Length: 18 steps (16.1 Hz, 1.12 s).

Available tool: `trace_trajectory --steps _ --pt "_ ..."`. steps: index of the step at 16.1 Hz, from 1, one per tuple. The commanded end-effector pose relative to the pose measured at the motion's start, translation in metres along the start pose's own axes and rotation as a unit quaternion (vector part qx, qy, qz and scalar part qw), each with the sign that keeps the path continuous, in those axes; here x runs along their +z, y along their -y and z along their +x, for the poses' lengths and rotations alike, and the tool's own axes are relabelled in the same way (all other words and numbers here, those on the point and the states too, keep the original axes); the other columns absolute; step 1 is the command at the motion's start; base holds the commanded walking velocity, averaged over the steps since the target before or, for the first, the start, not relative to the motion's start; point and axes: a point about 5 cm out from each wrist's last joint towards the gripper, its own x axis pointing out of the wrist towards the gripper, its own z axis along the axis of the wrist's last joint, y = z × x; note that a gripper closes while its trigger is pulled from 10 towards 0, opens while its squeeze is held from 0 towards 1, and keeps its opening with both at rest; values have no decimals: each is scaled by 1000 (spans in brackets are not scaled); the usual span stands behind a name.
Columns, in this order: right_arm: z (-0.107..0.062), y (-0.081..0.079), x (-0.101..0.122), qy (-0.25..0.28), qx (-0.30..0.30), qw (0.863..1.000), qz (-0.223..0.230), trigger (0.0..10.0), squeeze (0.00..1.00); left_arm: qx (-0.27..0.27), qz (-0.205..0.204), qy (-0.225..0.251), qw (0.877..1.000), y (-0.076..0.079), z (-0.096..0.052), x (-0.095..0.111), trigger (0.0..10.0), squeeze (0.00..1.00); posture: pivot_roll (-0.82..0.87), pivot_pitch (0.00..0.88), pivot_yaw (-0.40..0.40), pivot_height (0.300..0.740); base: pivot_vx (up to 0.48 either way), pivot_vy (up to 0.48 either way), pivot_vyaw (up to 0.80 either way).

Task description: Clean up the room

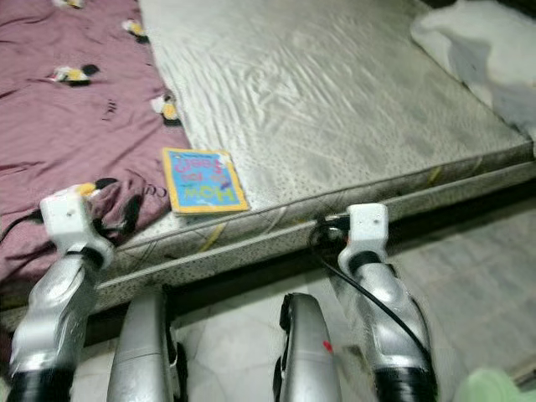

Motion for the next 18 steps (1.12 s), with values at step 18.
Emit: trace_trajectory --steps 18 --pt "-42 16 2 -43 0 999 -27 10000 0 -2 -150 -53 987 20 43 -25 10000 0 -235 272 -56 567 0 0 0"
